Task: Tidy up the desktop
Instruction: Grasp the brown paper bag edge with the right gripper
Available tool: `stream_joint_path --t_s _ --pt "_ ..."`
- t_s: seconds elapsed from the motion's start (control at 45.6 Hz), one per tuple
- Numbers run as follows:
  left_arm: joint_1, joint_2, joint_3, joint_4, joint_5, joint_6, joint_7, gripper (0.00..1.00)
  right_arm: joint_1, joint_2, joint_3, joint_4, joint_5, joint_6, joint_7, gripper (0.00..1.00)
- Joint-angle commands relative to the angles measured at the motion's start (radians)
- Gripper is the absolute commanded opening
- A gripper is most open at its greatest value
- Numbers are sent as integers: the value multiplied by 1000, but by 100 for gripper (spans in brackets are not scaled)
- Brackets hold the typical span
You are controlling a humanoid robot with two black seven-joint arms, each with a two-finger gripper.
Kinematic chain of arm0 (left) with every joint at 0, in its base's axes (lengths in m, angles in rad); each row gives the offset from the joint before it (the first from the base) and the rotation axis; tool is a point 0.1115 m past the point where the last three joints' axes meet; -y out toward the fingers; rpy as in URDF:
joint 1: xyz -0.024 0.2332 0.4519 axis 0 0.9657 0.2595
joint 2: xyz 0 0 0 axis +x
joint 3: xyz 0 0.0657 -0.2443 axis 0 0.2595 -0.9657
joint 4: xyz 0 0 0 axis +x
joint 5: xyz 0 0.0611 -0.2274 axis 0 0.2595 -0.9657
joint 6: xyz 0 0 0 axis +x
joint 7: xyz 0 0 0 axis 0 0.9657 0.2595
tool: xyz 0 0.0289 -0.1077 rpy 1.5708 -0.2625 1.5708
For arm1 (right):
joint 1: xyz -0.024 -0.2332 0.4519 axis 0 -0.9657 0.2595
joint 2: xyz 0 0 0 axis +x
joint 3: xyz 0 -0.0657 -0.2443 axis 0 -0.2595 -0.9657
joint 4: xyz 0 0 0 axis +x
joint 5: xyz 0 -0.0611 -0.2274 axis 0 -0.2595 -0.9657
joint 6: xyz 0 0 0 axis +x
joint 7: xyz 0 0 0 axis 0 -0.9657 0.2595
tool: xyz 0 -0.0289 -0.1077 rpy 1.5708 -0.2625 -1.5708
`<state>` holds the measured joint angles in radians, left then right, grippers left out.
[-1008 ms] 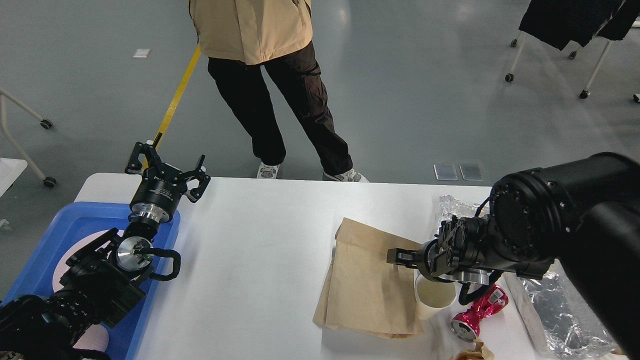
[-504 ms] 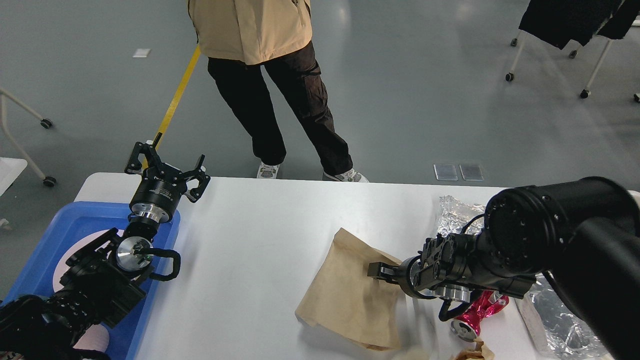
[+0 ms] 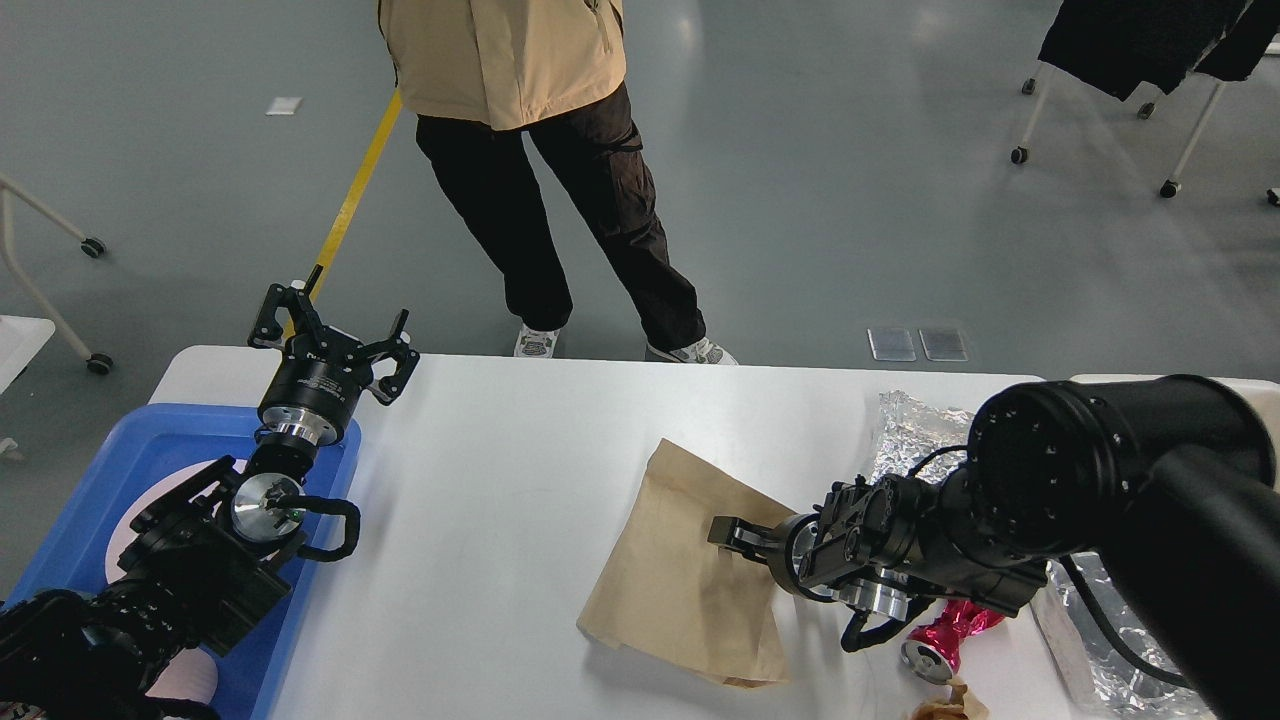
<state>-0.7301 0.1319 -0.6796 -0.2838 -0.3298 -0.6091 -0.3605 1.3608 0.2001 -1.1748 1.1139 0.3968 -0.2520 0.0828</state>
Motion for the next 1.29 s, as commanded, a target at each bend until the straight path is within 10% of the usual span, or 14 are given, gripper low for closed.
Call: stream_joint_path --t_s 0.0,1.271 --pt "0 0 0 0 0 0 0 99 6 16 -14 7 -7 -65 -6 2" --pt "1 0 -1 0 0 -1 0 99 107 -24 -26 179 -7 -191 -2 0"
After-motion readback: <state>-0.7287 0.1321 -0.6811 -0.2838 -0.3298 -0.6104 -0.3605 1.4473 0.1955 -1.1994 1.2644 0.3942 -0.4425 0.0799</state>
